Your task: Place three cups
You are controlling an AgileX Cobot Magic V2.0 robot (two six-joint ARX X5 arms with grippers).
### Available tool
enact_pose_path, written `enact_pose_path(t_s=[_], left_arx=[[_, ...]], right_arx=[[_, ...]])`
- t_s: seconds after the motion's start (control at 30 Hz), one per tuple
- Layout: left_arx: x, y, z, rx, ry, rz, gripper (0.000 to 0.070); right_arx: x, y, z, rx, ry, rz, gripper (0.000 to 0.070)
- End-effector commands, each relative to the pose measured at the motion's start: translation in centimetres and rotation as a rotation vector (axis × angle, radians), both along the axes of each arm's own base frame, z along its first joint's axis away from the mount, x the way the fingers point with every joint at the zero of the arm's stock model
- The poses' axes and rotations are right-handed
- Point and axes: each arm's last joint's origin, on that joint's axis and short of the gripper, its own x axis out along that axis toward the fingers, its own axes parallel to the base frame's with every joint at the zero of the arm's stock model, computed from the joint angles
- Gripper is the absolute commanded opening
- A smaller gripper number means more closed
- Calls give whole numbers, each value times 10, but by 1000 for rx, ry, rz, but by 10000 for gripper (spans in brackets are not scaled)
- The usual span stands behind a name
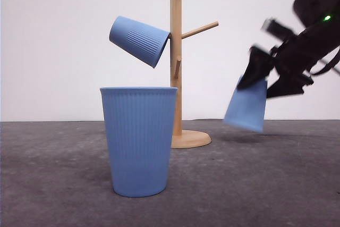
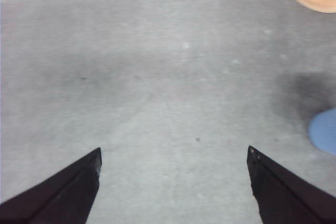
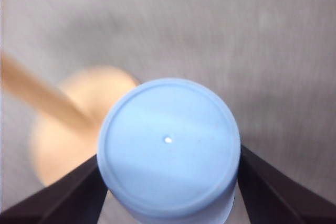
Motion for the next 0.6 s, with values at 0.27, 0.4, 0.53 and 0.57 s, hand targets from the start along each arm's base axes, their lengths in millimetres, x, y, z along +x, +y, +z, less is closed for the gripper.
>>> enact_pose_path(t_s=[0.27, 0.4, 0.53, 0.57], left_arx=[[6, -1, 4, -6, -55, -7, 514], [8, -2, 5, -9, -82, -7, 514], [9, -2, 6, -10, -90, -8, 514], [9, -2, 6, -10, -89, -8, 514]], right_arx=[[18, -64, 94, 400, -62, 163, 328], [17, -64, 116, 449, -70, 281, 328], [18, -48, 120, 454, -68, 342, 328], [18, -44, 120, 454, -62, 350, 328]])
